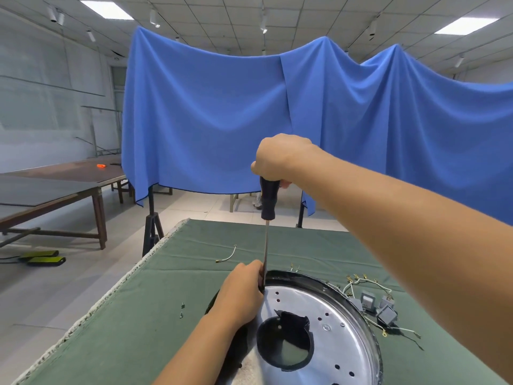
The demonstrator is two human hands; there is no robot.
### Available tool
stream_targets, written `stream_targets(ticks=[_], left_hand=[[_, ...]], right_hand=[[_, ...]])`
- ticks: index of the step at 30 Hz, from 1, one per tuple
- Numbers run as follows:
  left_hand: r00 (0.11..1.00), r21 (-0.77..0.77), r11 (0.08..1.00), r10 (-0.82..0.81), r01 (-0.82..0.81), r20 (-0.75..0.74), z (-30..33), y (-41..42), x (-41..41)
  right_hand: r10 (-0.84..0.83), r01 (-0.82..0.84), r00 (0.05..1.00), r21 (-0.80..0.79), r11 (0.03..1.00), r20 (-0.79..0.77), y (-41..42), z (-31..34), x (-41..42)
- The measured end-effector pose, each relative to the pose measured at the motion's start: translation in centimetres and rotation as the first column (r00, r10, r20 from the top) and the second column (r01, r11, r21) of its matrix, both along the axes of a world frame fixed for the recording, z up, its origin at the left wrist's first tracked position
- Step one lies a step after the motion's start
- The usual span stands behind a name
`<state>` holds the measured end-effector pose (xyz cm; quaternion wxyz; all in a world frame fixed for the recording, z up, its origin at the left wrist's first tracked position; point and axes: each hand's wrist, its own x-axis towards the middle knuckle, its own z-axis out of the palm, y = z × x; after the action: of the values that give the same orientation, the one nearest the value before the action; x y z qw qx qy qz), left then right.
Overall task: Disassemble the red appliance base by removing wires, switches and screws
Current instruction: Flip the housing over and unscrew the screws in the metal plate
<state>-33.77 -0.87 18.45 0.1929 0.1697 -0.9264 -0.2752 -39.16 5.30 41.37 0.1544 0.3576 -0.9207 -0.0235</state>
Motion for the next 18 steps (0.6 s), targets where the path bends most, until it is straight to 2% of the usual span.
stream_targets(ticks=[3,5,7,9,12,14,16,18], left_hand=[[1.000,0.008,1.000,0.008,-0.008,-0.010,-0.2,-0.2,-0.2],[1.000,0.026,1.000,0.005,-0.004,-0.021,-0.3,-0.4,-0.2],[0.999,0.037,0.999,0.007,-0.006,-0.035,-0.3,-0.5,-0.3],[0.999,0.050,0.999,0.012,-0.010,-0.049,-0.3,-0.4,-0.3],[0.998,0.056,0.998,0.021,-0.018,-0.059,-0.2,-0.3,-0.2],[0.998,0.047,0.999,0.024,-0.021,-0.063,-0.1,-0.3,-0.1],[0.997,0.028,0.999,0.026,-0.024,-0.067,0.0,-0.1,0.0],[0.998,0.036,0.999,0.037,-0.035,-0.058,0.0,-0.1,0.0]], right_hand=[[0.098,-0.097,0.962,-0.018,0.995,0.254,0.4,0.7,0.0],[0.118,-0.108,0.906,-0.046,0.993,0.407,1.1,1.4,-0.1],[0.109,-0.079,0.862,-0.080,0.994,0.495,1.7,1.4,-0.3],[0.024,-0.002,0.885,-0.047,0.999,0.464,2.2,0.9,-0.1],[-0.074,0.076,0.993,-0.021,0.997,0.090,1.8,-0.1,0.1],[-0.023,0.023,1.000,-0.059,0.998,-0.008,0.9,-0.6,0.4],[0.059,-0.057,0.996,-0.037,0.998,0.066,0.2,-0.2,0.8],[0.136,-0.139,0.952,-0.010,0.990,0.275,0.4,0.7,1.2]])
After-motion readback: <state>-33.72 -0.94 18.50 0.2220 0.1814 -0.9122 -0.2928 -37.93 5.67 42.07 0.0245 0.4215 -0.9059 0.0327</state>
